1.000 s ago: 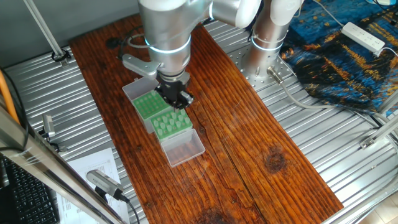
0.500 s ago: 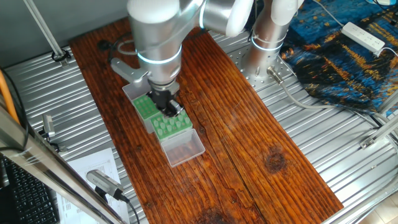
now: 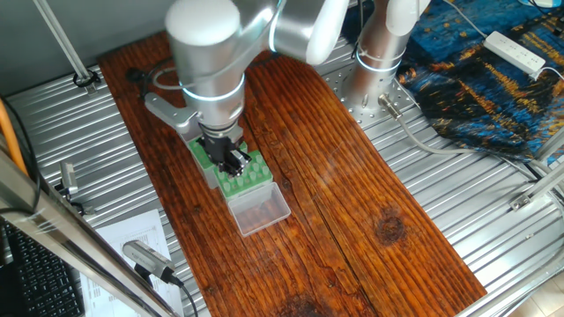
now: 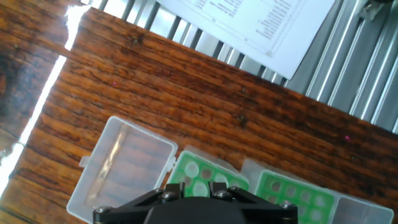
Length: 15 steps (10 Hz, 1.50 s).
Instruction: Transfer all large pipette tips from one holder to another
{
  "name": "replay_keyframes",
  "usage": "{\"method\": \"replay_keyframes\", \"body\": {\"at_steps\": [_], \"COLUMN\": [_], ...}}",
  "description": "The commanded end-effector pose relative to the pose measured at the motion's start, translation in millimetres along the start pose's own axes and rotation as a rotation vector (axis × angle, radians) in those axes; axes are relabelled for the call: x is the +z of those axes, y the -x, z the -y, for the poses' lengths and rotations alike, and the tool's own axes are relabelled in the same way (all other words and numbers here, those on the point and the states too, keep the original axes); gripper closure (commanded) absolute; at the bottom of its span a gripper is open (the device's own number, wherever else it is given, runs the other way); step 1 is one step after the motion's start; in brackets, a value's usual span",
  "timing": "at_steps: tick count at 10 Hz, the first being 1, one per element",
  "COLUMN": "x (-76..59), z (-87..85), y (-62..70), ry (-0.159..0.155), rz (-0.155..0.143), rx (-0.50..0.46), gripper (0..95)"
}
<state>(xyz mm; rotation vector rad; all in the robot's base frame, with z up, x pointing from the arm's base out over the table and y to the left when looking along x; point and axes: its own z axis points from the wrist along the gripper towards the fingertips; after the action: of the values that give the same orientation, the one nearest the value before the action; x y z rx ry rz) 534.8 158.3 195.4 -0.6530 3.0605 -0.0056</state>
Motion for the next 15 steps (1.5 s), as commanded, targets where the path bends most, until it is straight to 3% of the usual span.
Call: {"method": "replay_keyframes", "body": {"at_steps": [1, 3, 4, 6, 7, 8, 11, 15], "x": [-0.9, -1.9, -5.1, -5.5, -5.5, -5.5, -5.5, 8.8], "z": [-0.4, -0.7, -1.3, -1.1, -1.1, -1.1, -1.1, 7.9], "y": [-0.6, 4.0, 10.1, 11.4, 11.4, 11.4, 11.4, 31.5], "ry": [0.018, 0.018, 0.016, -0.005, 0.007, 0.023, 0.029, 0.03], "rz": [-0.034, -0.037, -0.038, -0.051, -0.039, -0.029, -0.018, -0.002], "rx": [-0.004, 0.011, 0.027, -0.009, -0.026, -0.004, 0.042, 0.039], "gripper": [76.0, 76.0, 95.0, 95.0, 95.0, 76.0, 76.0, 76.0]}}
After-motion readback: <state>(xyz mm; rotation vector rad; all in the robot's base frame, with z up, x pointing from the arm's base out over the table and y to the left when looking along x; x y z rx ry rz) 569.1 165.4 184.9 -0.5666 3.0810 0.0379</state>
